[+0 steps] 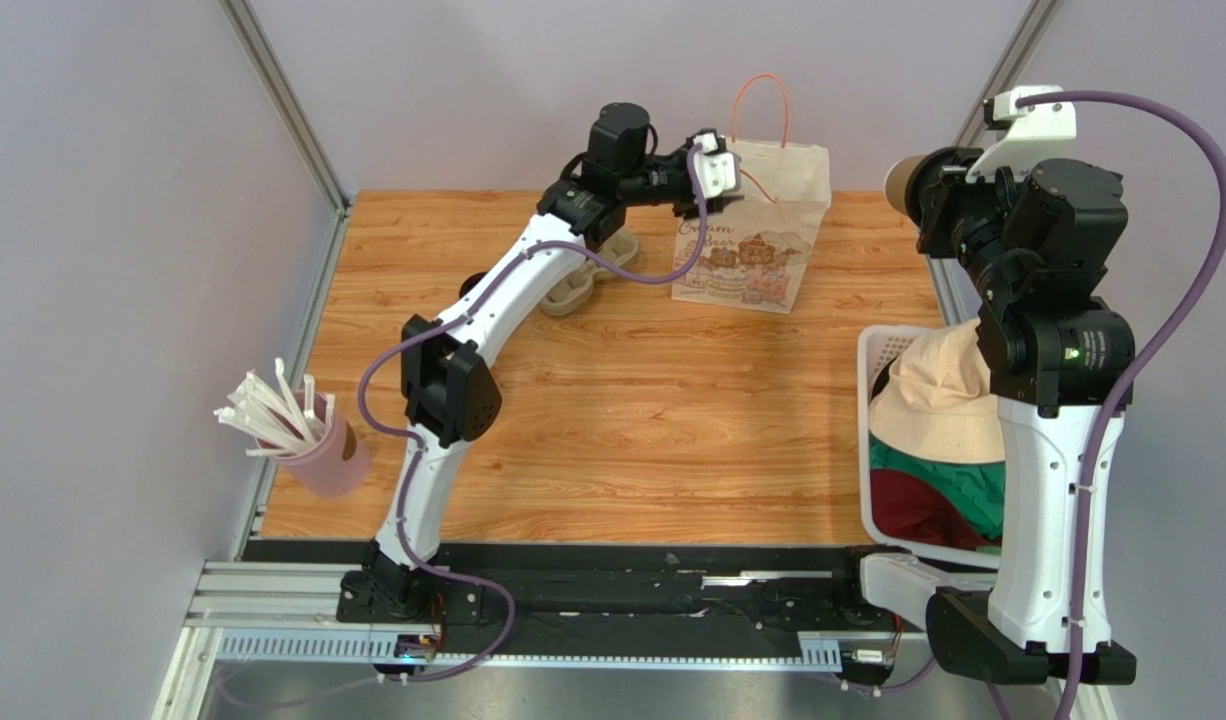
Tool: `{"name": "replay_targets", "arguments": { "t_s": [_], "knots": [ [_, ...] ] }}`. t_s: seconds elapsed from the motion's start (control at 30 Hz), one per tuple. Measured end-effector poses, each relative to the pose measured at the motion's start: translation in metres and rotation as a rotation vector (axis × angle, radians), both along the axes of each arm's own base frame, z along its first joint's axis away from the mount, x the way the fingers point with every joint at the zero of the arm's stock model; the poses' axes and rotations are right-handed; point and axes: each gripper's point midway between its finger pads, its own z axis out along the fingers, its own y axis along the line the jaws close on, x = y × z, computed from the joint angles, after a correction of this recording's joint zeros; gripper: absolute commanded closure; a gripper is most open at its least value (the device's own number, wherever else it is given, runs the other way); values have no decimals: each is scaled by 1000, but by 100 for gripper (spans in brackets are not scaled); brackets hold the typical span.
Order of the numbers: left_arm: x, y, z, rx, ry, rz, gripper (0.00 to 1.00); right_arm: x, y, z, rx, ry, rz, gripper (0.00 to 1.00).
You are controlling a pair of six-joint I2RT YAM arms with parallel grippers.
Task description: Pack the takeout coffee
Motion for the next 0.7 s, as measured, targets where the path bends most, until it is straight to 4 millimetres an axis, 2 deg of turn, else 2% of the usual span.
{"name": "replay_targets", "arguments": {
  "t_s": [0.13, 0.27, 0.57, 0.7],
  "knots": [
    [-2, -2, 5, -16, -4, -5, 86, 1, 3, -4, 6, 10, 18, 100],
    [-3, -3, 3, -11, 4, -4, 99, 1, 7, -6, 15, 15, 37, 100],
    [-20, -17, -24, 87, 96, 92, 100, 3, 11, -9, 28, 23, 59, 100],
    [-46, -19, -19, 135, 156, 181, 100, 6, 14, -13, 37, 33, 70, 100]
  ]
}}
